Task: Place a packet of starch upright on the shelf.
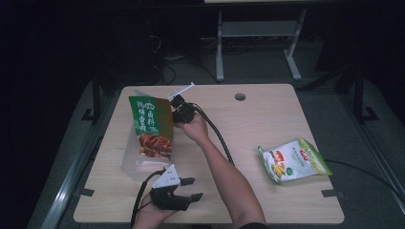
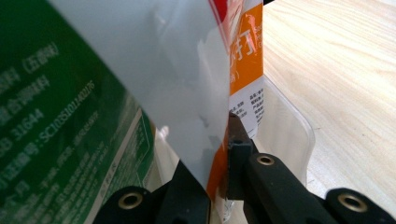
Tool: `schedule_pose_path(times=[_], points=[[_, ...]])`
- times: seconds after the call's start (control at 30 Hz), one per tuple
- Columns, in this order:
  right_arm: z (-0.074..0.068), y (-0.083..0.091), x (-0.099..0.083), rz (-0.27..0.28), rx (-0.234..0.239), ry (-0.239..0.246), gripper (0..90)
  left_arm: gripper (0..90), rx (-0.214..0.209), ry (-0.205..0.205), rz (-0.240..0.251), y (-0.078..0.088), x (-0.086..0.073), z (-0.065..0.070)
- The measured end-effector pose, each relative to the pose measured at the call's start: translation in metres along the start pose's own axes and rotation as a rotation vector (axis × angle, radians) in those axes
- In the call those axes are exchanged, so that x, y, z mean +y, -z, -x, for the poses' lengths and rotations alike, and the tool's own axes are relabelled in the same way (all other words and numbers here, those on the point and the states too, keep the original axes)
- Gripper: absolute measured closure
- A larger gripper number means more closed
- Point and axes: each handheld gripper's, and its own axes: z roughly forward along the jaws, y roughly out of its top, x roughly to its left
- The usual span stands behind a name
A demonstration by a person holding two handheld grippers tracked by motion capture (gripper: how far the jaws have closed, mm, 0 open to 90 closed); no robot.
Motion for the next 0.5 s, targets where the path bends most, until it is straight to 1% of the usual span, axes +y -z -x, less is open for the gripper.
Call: schedule_pose_path(times=[0.03,0.07,0.1,0.13,0.17,0.2,0.23,0.3,0.37,0.4,0.47,0.5], points=[[-0.001,0.000,0.001,-0.010,-0.007,-0.005,86.2,40.1,0.000,0.001,-0.001,0.000,0.000,0.000],[-0.003,0.001,0.002,-0.016,-0.013,-0.001,81.0,40.0,0.001,0.000,-0.002,0.000,0.000,0.000],[-0.003,0.002,0.003,-0.017,-0.026,0.003,79.6,39.8,0.002,-0.001,-0.001,0.000,0.000,0.000],[-0.004,0.003,0.003,-0.014,-0.015,-0.001,78.4,39.5,0.004,-0.001,-0.003,0.000,0.000,0.000],[-0.004,0.005,0.003,-0.016,-0.016,-0.011,75.9,39.3,0.002,0.006,-0.001,0.000,-0.001,0.000],[-0.004,0.005,0.003,-0.016,-0.016,-0.011,75.9,38.8,0.002,0.006,-0.001,0.000,-0.001,0.000],[-0.002,0.009,0.002,-0.013,-0.007,-0.026,71.8,38.8,0.003,0.003,-0.005,0.000,-0.001,-0.001],[-0.002,0.014,0.001,-0.012,-0.021,-0.022,68.4,38.1,0.005,0.004,-0.010,-0.001,-0.002,-0.001],[-0.002,0.016,0.001,-0.010,-0.025,-0.022,67.2,37.6,0.007,0.003,-0.014,-0.001,-0.002,-0.002],[-0.002,0.021,-0.001,-0.013,-0.025,-0.031,64.0,37.5,0.008,0.004,-0.016,0.000,-0.002,-0.002],[-0.002,0.027,-0.003,-0.012,-0.036,-0.023,63.3,37.3,0.011,0.003,-0.014,0.000,-0.002,-0.003],[-0.002,0.027,-0.003,-0.012,-0.036,-0.023,63.3,37.3,0.015,0.001,-0.016,0.000,-0.002,-0.003]])
